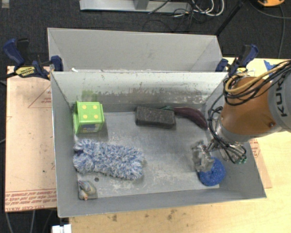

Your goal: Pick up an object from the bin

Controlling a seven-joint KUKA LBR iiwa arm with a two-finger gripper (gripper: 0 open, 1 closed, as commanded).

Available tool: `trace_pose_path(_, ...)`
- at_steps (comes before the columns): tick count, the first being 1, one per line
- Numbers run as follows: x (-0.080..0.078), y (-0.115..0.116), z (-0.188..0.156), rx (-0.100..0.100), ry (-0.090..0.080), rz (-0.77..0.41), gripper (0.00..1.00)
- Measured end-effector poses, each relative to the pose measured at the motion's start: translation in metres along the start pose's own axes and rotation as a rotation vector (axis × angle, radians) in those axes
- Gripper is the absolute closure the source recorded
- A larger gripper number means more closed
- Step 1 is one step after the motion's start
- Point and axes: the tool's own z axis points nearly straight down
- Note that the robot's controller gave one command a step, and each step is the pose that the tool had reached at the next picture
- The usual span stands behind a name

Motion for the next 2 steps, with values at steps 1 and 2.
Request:
trace_pose_path(1,0.0,0.0,0.0,0.0,0.0,-0.001,0.0)
trace_pose_path(2,0.0,0.0,0.0,0.0,0.0,-0.001,0.0)
